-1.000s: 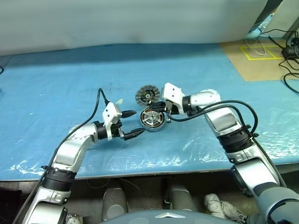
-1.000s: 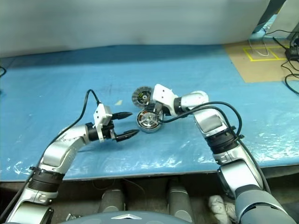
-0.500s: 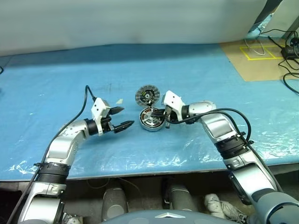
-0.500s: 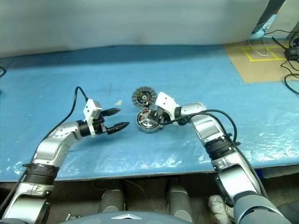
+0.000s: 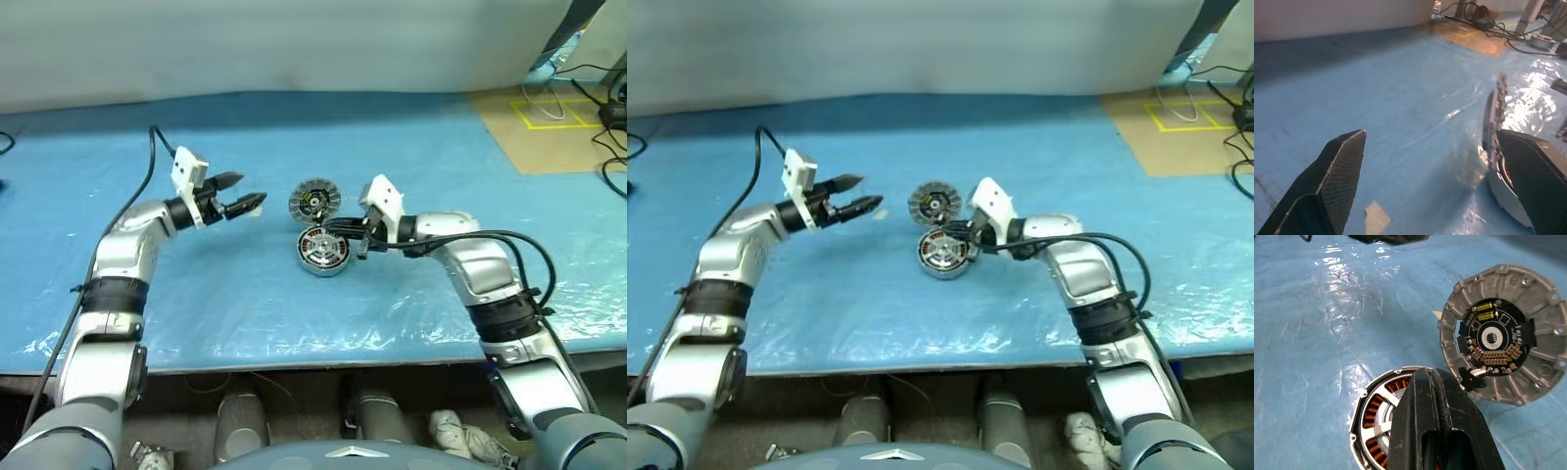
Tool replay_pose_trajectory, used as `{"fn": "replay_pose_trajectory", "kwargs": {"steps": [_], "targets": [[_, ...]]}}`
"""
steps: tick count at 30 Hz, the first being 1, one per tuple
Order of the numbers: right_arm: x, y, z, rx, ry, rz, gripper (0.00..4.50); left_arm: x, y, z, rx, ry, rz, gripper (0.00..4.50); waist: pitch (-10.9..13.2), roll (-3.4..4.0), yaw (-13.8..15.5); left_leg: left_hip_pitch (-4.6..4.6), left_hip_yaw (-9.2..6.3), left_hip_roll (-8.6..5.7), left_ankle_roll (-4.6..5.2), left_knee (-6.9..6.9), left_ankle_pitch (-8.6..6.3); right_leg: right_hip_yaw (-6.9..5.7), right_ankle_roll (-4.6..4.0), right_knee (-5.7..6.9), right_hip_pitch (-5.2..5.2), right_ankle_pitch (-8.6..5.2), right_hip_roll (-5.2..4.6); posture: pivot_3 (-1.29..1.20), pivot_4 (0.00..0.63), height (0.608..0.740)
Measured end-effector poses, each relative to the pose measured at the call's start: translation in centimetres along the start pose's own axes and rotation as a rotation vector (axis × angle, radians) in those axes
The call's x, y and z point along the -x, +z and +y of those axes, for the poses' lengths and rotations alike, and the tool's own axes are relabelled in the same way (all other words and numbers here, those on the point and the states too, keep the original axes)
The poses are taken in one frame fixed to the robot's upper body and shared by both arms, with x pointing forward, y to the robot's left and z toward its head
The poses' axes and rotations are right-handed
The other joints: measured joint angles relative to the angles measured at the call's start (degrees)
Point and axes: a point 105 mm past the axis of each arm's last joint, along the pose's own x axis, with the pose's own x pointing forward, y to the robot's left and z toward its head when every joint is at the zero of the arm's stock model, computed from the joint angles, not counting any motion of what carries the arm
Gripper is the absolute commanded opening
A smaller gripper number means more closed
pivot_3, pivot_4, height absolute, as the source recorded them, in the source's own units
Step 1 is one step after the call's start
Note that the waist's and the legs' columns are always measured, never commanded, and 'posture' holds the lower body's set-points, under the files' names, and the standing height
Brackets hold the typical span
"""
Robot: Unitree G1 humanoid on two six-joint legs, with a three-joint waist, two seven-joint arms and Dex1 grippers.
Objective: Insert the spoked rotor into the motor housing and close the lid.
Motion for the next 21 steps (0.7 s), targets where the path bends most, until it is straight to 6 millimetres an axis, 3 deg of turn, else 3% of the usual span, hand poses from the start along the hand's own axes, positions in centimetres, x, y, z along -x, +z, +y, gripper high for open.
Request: {"fn": "replay_pose_trajectory", "kwargs": {"steps": [3, 6, 13, 21], "targets": [[0.9, -1.8, 0.3, -0.052, -0.032, 0.044, 0.00, -1.8, 0.4, 0.6, -0.016, -0.003, 0.007, 3.91, 0.00, 0.00, 0.32, 0.00, -0.02, -0.03, 0.00, -0.23, 0.01, 0.00, 0.25, -0.44, 0.15, 0.17, 0.02, 0.00, 0.150, 0.740], [2.0, -2.5, 0.7, -0.078, -0.066, 0.060, 0.00, -4.4, 0.0, 0.4, -0.001, -0.024, 0.034, 2.89, 0.01, -0.02, 0.86, -0.12, -0.05, -0.16, 0.01, -0.25, 0.01, 0.03, 0.59, -0.61, 0.17, 0.37, 0.01, 0.00, 0.150, 0.740], [4.4, -3.2, 0.7, -0.136, -0.181, 0.077, 0.00, -7.7, -0.9, -1.5, 0.002, -0.077, 0.081, 0.41, 0.07, -0.11, 1.39, -0.08, -0.13, -0.15, -0.01, -0.48, 0.01, 0.02, 0.66, -0.78, 0.44, 0.41, 0.00, 0.00, 0.150, 0.740], [6.8, -3.6, 2.3, -0.167, -0.243, 0.088, 0.00, -9.9, -1.0, -4.3, -0.018, -0.201, 0.107, 0.41, 0.11, -0.17, 1.92, 0.05, -0.16, -0.23, -0.01, -0.49, 0.01, -0.02, 0.80, -1.30, 0.84, 0.51, -0.13, 0.00, 0.150, 0.740]]}}
